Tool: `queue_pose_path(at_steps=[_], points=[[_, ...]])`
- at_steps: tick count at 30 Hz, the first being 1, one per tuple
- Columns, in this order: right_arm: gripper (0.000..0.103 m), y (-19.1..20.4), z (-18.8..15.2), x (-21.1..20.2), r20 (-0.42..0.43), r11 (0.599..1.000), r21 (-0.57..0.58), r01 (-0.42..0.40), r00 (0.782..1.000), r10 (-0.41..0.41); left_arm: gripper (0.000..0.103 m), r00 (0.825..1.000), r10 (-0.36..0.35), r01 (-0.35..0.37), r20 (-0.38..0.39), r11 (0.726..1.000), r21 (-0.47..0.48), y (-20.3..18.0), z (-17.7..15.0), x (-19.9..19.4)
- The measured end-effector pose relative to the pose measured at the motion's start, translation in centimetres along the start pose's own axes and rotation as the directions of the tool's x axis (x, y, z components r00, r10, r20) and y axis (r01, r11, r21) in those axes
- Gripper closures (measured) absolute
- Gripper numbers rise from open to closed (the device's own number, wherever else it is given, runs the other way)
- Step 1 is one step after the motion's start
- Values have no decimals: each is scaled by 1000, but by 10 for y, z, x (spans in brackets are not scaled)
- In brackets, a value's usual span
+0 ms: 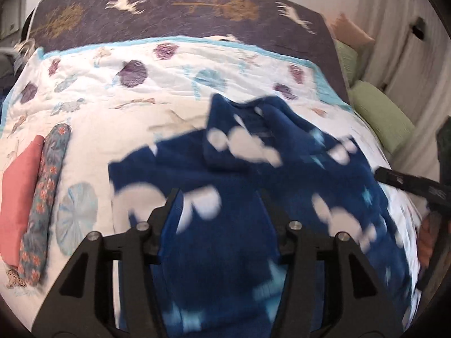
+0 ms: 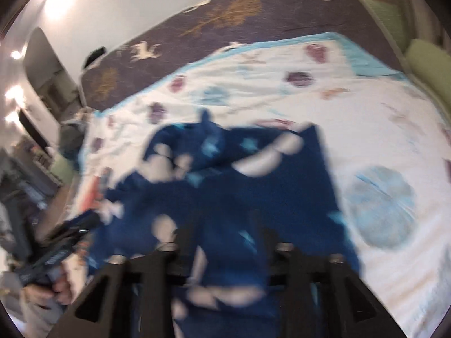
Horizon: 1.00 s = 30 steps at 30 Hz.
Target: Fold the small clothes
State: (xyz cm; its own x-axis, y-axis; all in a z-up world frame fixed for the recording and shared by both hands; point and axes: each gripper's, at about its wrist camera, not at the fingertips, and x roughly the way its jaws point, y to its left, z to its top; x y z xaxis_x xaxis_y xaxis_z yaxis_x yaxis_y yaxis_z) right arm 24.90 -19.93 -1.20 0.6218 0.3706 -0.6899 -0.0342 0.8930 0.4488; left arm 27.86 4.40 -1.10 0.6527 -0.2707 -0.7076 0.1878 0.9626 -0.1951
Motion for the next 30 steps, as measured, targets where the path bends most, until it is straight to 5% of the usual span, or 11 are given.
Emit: queue_pose_path(at_steps=[4,9,11,12,17,18,19,22,26,27,30], points=[[39,9,32,41,-28,999,33,-8,1000,9,35,998,-46,42,-31,991,-128,18,24,40],[39,-5,49,98,-92,987,157,-32,995,46,37,991,-78,61,-105,986,-156,15,29,89],[50,-4,49,108,-83,983,180,-35,995,50,77,989,-93,76,-111,985,-153,10,30,98],[91,-3,49,109,-59,981,187,-43,997,55,90,988,-91,71,-128,985,-159,9,31,101],[96,-17,47,102,-12,978,207,-18,1000,21,94,996,-46,32,-71,982,-185,31,24,87],[96,-25,47,105,-27,973,228,-16,999,23,102,997,-15,-1,-76,979,-205,40,22,88],[96,-39,43,112,-53,961,274,-27,998,44,103,995,36,-55,-90,974,-221,49,19,91],[96,-53,35,125,-89,950,307,-50,993,81,103,997,-28,3,-77,955,-298,66,12,92],[83,-24,37,96,-69,982,184,36,997,-23,102,999,24,-31,-35,980,-195,45,15,57],[80,-20,36,85,-54,985,168,41,998,-32,97,1000,12,-16,-20,985,-173,42,14,45],[71,-10,18,28,34,996,93,7,999,-10,58,999,-46,49,25,992,-121,35,1,1]])
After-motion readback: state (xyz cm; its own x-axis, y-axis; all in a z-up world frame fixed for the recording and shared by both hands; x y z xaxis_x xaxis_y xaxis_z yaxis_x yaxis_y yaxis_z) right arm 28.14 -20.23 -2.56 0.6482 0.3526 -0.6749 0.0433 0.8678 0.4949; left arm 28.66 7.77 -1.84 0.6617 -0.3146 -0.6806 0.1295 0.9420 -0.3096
